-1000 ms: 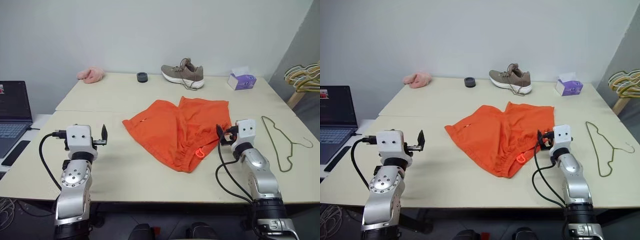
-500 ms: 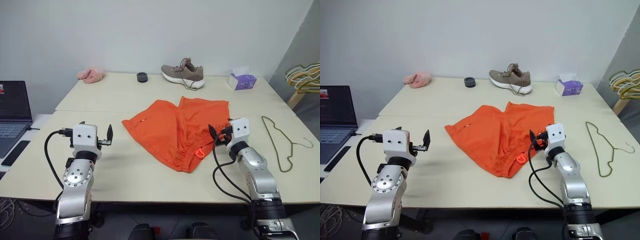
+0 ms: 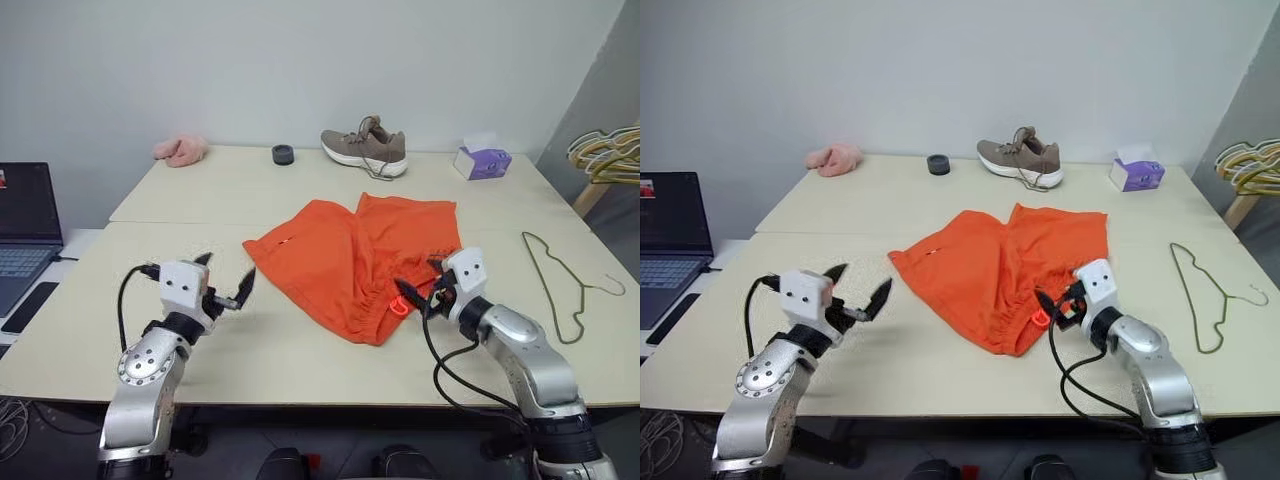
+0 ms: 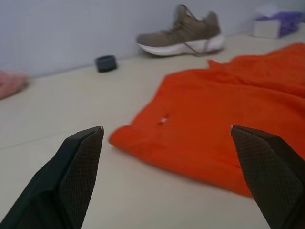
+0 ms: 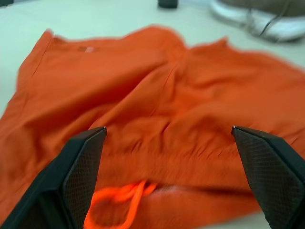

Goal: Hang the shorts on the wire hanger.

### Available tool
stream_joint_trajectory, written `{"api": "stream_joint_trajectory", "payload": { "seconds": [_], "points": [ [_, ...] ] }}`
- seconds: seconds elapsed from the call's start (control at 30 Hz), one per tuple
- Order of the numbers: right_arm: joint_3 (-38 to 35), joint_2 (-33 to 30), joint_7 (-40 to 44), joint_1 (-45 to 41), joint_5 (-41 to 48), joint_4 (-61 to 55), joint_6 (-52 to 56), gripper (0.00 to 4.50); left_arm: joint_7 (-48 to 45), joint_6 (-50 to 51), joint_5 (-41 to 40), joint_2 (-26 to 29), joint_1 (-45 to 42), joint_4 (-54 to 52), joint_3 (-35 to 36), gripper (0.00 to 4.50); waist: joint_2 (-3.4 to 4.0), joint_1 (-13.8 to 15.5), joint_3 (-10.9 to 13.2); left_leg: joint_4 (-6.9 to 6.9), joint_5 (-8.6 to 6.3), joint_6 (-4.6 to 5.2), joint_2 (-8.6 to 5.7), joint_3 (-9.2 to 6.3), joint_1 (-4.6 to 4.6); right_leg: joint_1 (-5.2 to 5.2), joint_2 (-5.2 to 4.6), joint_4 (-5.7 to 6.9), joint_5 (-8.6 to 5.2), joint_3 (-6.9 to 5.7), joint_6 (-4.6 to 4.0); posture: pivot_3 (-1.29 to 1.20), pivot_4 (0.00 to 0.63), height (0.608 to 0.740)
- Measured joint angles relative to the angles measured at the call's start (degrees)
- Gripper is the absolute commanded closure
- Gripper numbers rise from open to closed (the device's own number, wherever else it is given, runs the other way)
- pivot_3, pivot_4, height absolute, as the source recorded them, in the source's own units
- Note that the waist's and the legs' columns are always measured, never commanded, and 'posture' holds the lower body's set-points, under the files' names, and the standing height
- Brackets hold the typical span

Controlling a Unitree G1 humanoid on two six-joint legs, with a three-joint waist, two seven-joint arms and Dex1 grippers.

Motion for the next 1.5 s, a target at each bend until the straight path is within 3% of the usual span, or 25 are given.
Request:
{"api": "stream_joint_trajectory", "payload": {
  "seconds": [0.13,0.23,0.43,0.53,0.6,0.73,0.97,1.13,1.33,1.43,1.5],
  "points": [
    [-0.9,0.5,-2.9,-0.3,1.7,-1.2,9.5,0.02,-6.1,1.3,-2.6,3.1,0.9,-1.2,-0.5,0.00,0.02,-0.2,0.0,0.01,0.00,0.00,0.02,0.01,0.02,-0.01,0.00,0.00,-0.04,-0.03,-0.05,-0.06,0.017,0.740],
    [-2.4,0.4,-3.8,-1.0,4.1,-1.9,17.5,0.02,-12.6,3.1,-4.4,8.7,3.5,-2.5,-1.6,0.00,0.07,-0.9,0.0,-0.03,0.00,0.00,0.04,0.06,0.05,-0.01,0.00,0.00,-0.08,-0.01,-0.11,-0.06,0.017,0.740],
    [-4.5,0.4,-0.8,-0.9,13.8,-6.0,32.2,0.02,-15.8,3.8,-5.2,9.9,4.0,-2.4,-1.8,0.00,0.09,-1.1,0.1,-0.10,0.00,0.00,0.09,0.01,0.03,-0.04,0.02,0.00,-0.12,-0.04,-0.11,-0.07,0.017,0.740],
    [-2.7,-1.8,1.7,-0.3,16.3,-8.1,34.1,0.02,-16.3,3.5,-5.0,10.0,4.0,-1.9,-1.8,0.00,0.11,-1.2,0.1,-0.10,0.00,0.00,0.09,0.02,0.03,-0.05,0.03,-0.01,-0.22,-0.04,0.06,-0.07,0.017,0.740],
    [2.3,-7.0,4.4,0.5,12.7,-10.2,26.0,0.02,-16.8,3.4,-5.0,10.4,4.0,-1.6,-1.7,0.00,0.16,-1.2,0.1,-0.09,0.00,0.00,0.07,0.06,0.03,-0.06,0.01,-0.04,-0.25,-0.04,0.12,-0.07,0.016,0.740],
    [14.3,-20.1,9.9,1.3,-6.0,-10.6,-6.4,0.02,-17.7,2.4,-5.0,11.4,4.1,-0.5,-1.2,0.00,0.15,-1.3,0.1,-0.13,-0.01,-0.01,0.09,0.14,0.18,-0.15,-0.03,-0.19,-0.30,-0.06,0.16,-0.07,0.016,0.740],
    [23.6,-23.6,12.7,-0.5,-24.5,0.5,-43.7,0.02,-22.0,2.6,-6.0,14.1,5.4,0.7,-1.2,0.00,0.10,-1.8,0.1,-0.14,-0.01,0.00,0.10,0.19,0.22,-0.02,-0.01,-0.08,-0.26,0.01,0.08,-0.09,0.017,0.740],
    [26.3,-20.5,12.7,-4.4,-31.0,7.4,-53.2,0.02,-24.5,3.0,-7.5,15.3,5.7,1.4,-1.1,0.00,0.07,-2.4,0.1,-0.11,-0.01,0.00,0.10,0.11,0.31,0.09,-0.03,-0.02,-0.23,-0.02,0.03,-0.08,0.017,0.740],
    [30.0,-13.5,12.2,-10.3,-39.4,13.9,-56.5,0.02,-25.4,2.8,-7.5,15.5,5.0,3.3,-0.8,0.00,0.02,-2.9,0.1,-0.13,0.00,0.00,0.17,0.05,0.44,0.15,-0.03,0.05,-0.20,-0.02,-0.04,-0.08,0.017,0.740],
    [30.5,-11.3,11.6,-12.0,-42.2,15.7,-56.4,0.59,-25.3,2.6,-7.5,15.5,5.0,3.4,-0.1,0.00,0.00,-2.9,0.0,-0.13,0.00,0.00,0.18,-0.01,0.47,0.14,-0.05,0.05,-0.13,-0.05,-0.16,-0.08,0.017,0.740],
    [30.8,-10.4,11.4,-12.3,-43.5,16.7,-56.3,1.28,-24.8,2.6,-7.4,15.4,5.0,3.3,0.0,0.00,0.01,-2.8,0.1,-0.13,-0.01,0.00,0.16,0.00,0.61,0.15,-0.07,0.04,-0.13,-0.04,-0.17,-0.08,0.017,0.740]
  ]
}}
